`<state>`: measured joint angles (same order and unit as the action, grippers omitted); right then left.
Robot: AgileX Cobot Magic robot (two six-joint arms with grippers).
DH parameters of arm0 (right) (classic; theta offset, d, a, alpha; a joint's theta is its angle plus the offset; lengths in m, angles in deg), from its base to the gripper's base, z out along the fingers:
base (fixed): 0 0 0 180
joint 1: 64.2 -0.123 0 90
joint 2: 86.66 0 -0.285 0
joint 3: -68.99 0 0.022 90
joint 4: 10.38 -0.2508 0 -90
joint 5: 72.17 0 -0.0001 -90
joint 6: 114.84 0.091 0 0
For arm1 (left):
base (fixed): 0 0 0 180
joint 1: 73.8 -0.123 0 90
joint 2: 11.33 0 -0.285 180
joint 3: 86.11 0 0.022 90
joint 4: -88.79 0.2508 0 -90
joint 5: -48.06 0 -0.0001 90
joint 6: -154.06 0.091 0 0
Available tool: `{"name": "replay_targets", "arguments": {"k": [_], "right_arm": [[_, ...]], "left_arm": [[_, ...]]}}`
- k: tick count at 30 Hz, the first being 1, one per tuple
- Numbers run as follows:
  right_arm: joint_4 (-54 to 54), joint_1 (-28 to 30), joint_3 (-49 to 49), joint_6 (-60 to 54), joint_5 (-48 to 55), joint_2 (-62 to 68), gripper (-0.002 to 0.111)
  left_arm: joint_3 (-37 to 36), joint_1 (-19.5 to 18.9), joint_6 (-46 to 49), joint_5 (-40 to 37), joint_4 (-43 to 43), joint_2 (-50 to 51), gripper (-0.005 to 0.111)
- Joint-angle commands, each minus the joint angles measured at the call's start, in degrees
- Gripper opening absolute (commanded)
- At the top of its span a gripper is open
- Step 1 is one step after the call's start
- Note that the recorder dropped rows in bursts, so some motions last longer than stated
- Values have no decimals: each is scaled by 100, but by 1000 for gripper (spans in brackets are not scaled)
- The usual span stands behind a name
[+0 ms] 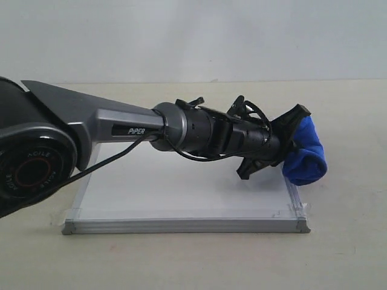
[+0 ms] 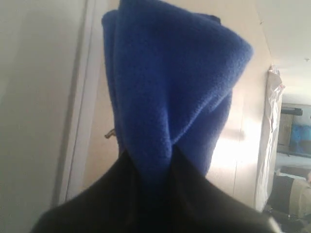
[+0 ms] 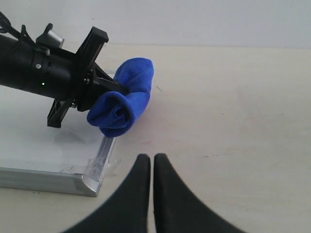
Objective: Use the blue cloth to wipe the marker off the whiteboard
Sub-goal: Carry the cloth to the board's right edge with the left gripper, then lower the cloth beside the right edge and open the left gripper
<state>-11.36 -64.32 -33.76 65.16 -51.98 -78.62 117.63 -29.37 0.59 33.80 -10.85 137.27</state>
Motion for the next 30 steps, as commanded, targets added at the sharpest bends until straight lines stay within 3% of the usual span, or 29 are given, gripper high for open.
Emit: {"name": "replay_targets", "arguments": {"k": [1,15,18,24,26,30], "right_arm": [[9,12,-4,0,-57,-26,0],[9,12,-4,0,-57,-26,0],[9,12,-4,0,-57,-26,0],[9,12,-4,0,-57,-26,0],[9,12,-4,0,-57,-26,0],[9,12,-4,0,-57,-26,0]], "left_arm": [[103,75,-322,-95,-31,146,4],[476,75,-426,-212,-31,298,6],[501,75,-537,-224,-31,298,19],[501,75,-493,-208,-31,298,65],[501,75,-374,-202,-31,298,69],[534,35,-361,-225,-31,261,64]]}}
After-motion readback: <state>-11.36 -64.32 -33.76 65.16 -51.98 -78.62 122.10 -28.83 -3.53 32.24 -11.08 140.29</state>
